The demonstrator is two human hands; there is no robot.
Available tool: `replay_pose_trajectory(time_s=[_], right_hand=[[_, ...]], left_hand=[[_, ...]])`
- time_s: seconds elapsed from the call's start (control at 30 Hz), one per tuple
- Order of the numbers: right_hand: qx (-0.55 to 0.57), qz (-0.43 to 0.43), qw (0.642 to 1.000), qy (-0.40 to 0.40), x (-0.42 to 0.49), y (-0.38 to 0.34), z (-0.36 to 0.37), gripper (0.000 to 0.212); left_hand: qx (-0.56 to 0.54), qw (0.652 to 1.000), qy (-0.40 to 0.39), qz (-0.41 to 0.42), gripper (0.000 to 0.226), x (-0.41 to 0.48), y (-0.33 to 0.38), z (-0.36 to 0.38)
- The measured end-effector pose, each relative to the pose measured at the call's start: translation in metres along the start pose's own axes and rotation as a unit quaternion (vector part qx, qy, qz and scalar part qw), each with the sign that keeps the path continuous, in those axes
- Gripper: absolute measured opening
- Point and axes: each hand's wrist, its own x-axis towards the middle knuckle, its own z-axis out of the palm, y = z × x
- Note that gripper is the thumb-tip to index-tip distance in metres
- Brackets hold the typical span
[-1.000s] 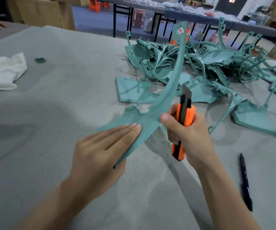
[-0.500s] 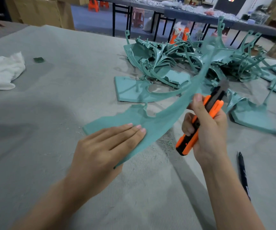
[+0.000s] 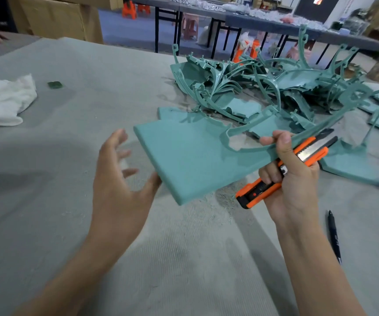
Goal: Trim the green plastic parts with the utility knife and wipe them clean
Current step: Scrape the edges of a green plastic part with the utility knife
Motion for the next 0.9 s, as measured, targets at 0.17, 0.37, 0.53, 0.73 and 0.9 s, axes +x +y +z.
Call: replay_pose_trajectory(time_s=[0.17,0.37,0.53,0.73,0.9], right_hand=[[0.016,0.001,1.0,-0.002,0.002,0.0,-0.001,0.015],[0.033,-0.003,0.999,-0.027,0.002,0.0,-0.002,0.013],[0.032,0.001,0.998,-0.059,-0.001,0.005,0.002,0.014],[0.028,0.01,0.995,-0.093,-0.004,0.006,0.006,0.014],[0.021,0.005,0.997,-0.081,-0.005,0.006,0.009,0.028]], left_hand=[[-0.386,0.888,-0.122,-0.219,0.034,0.01,-0.003,-0.001],[-0.448,0.841,-0.199,-0.229,0.035,0.011,0.0,-0.009],[-0.425,0.847,-0.23,-0.221,0.026,0.005,0.005,-0.006],[-0.468,0.818,-0.234,-0.239,0.037,-0.001,0.009,-0.004],[-0.465,0.817,-0.199,-0.277,0.045,0.001,0.005,-0.002]])
